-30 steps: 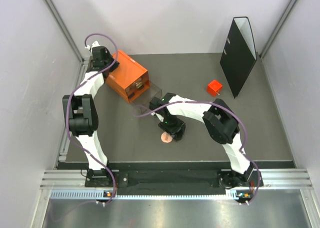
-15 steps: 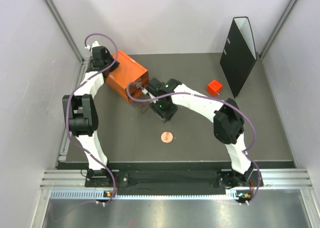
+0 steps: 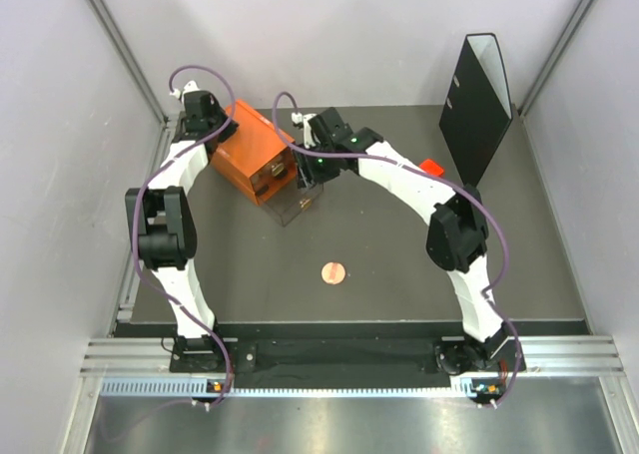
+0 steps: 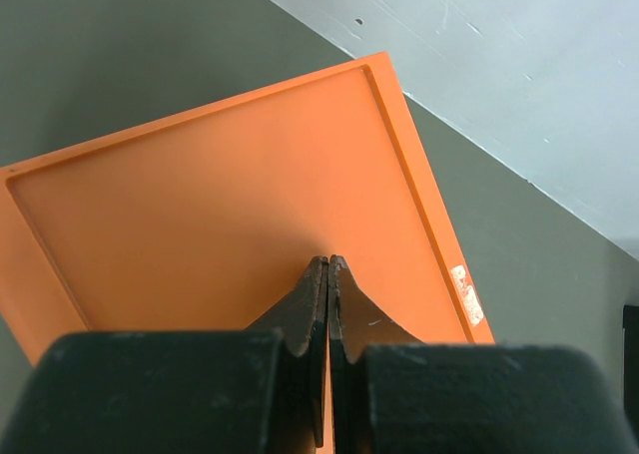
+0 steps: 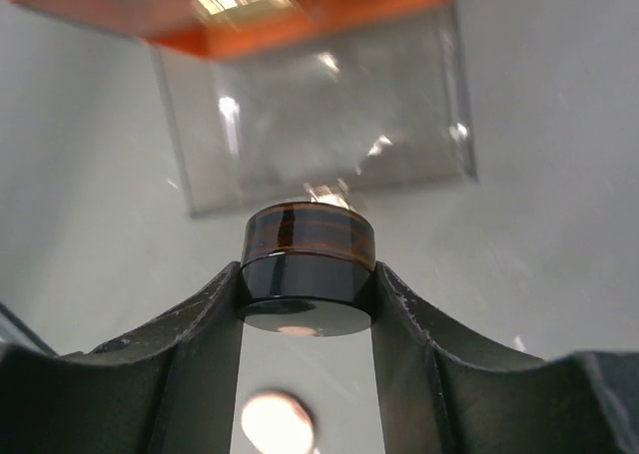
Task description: Organize the makeup
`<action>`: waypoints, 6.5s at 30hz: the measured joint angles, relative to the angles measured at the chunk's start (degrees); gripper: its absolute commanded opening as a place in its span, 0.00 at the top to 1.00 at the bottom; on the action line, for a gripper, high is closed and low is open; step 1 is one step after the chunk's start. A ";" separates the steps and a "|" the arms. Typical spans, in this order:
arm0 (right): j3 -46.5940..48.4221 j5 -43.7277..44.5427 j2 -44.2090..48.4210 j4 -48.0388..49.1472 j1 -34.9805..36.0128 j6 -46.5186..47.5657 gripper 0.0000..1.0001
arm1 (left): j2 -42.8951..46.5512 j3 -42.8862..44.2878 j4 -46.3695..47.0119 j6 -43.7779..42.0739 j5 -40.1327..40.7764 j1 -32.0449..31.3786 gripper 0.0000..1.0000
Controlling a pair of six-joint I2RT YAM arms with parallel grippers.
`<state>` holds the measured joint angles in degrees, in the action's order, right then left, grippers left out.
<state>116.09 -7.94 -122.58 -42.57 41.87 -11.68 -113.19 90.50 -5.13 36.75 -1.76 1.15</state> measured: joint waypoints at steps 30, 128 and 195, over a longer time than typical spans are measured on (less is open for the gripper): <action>7.78 -8.02 -12.83 7.34 0.00 -6.95 0.28 | -1.49 2.12 -0.76 0.85 -0.35 0.07 1.00; 11.19 3.72 -11.47 1.92 2.91 2.58 0.37 | -0.96 -0.48 3.15 2.32 -3.39 0.74 1.00; 9.92 -19.78 -19.23 20.17 -2.80 -11.28 0.00 | -2.36 2.51 0.44 2.03 -3.58 0.74 1.00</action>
<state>126.02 -27.73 -141.82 -22.39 39.07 -22.96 -115.55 93.01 -4.69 38.79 -5.34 1.89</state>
